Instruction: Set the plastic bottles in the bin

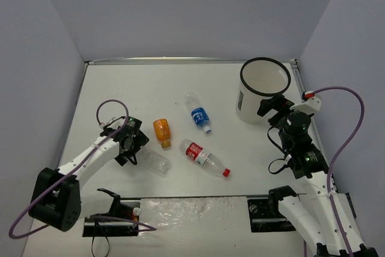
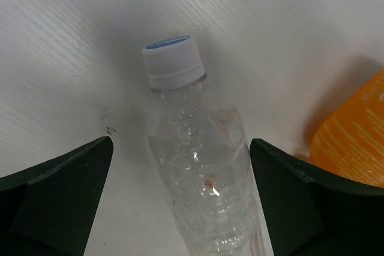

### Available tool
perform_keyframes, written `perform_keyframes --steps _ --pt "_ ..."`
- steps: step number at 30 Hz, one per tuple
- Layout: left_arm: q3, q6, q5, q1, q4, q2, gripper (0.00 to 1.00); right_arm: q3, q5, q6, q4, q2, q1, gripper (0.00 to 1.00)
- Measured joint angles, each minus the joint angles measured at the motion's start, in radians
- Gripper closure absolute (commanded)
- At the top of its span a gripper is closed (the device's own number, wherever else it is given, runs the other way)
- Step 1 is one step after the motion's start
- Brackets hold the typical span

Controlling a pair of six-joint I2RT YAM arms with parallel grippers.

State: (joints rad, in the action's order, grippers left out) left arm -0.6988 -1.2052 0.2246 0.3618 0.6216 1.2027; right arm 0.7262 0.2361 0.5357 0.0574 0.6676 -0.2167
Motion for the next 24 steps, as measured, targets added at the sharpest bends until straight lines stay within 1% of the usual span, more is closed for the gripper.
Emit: perform_keyframes --steps 3,5,7,10,11,13,18,21,24 --pt "0.01 -0.015 0.0 0.001 -0.02 0.06 0.14 -0.003 -0.016 0.009 0.003 -0.001 0.0 0.0" --pt "0.011 -0.023 0.0 0.002 -0.033 0.083 0.42 -0.006 -0.025 0.012 0.006 -0.005 0.0 0.0" --pt "0.011 -0.027 0.001 0.003 -0.043 0.089 0.63 -0.012 -0.038 0.014 0.014 -0.016 0.0 0.0" --pt "0.011 -0.035 0.009 0.003 -0.04 0.068 0.78 -0.016 -0.08 0.007 0.023 -0.033 0.0 0.0" --pt "0.012 -0.036 0.013 0.004 -0.037 0.054 0.85 -0.016 -0.103 0.002 0.023 -0.037 0.0 0.0" --pt "0.012 -0.033 0.018 0.004 -0.025 0.009 0.91 -0.016 -0.182 -0.018 0.021 -0.038 0.0 0.0" --pt "-0.023 0.033 0.037 0.014 0.028 -0.148 0.94 -0.017 -0.438 -0.057 -0.036 -0.01 -0.022 0.0" --pt "-0.099 0.096 0.041 0.043 0.042 -0.222 0.94 -0.029 -0.57 -0.072 -0.09 0.008 -0.08 0.0" --pt "-0.145 0.166 0.035 0.104 0.014 -0.275 0.94 -0.04 -0.633 -0.087 -0.143 0.031 -0.192 0.0"
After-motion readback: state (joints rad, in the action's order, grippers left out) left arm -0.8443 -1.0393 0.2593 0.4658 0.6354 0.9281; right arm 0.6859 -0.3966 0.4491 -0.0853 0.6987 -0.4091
